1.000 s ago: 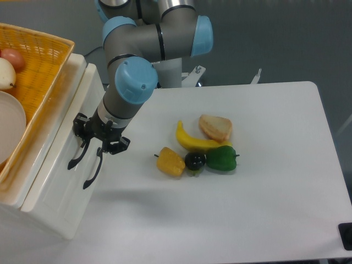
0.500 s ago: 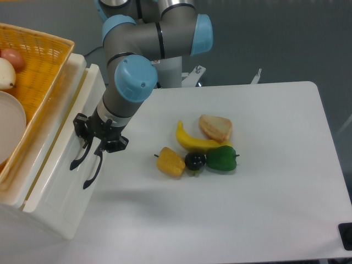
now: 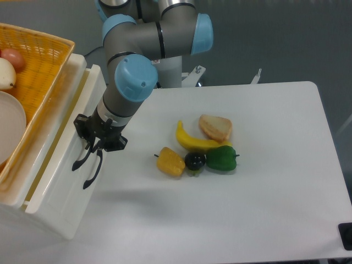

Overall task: Slide open the top white drawer
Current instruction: 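Pull the upper drawer outward by its handle, then keep pulling the drawer further open along its slide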

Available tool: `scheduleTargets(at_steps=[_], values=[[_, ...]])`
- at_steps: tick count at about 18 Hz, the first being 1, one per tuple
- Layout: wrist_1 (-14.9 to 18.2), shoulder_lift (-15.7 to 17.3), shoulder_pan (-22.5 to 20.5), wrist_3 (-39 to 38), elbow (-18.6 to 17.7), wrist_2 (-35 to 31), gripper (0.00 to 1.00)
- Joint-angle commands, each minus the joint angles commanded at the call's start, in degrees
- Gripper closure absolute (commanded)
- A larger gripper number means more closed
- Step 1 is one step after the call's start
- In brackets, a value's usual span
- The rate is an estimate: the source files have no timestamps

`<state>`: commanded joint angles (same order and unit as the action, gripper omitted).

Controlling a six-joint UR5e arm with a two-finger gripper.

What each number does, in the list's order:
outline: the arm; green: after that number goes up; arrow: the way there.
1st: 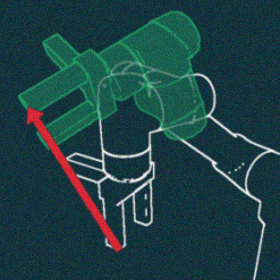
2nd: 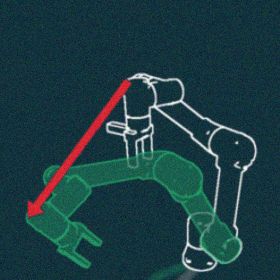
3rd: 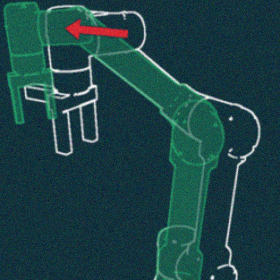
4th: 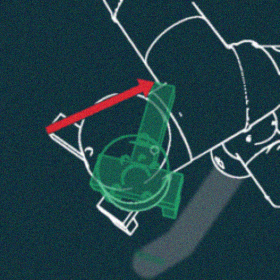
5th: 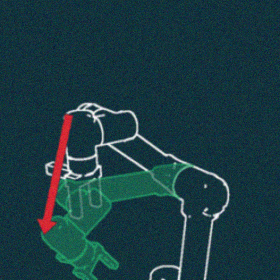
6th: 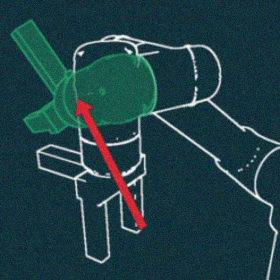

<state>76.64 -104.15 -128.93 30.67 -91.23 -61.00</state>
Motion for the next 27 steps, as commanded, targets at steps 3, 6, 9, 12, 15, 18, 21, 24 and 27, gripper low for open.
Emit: scheduleTargets(at_steps=[3,6,9,12,15,18,21,24,27], values=[[0.0,0.0,-0.1,0.1,0.1,0.1,0.81],[0.0,-0.1,-0.4,0.2,0.1,0.1,0.81],[0.0,-0.1,-0.7,0.3,0.1,0.0,0.81],[0.0,-0.1,-1.3,0.4,0.3,0.0,0.82],[0.0,-0.1,-1.8,0.4,0.4,0.0,0.82],[0.0,-0.1,-2.5,0.4,0.4,0.0,0.82],[0.0,-0.1,-3.3,0.4,0.4,-0.1,0.82],[0.1,-0.1,-4.5,0.6,0.4,-0.1,0.82],[0.0,-0.1,-5.6,0.7,0.5,-0.1,0.82]])
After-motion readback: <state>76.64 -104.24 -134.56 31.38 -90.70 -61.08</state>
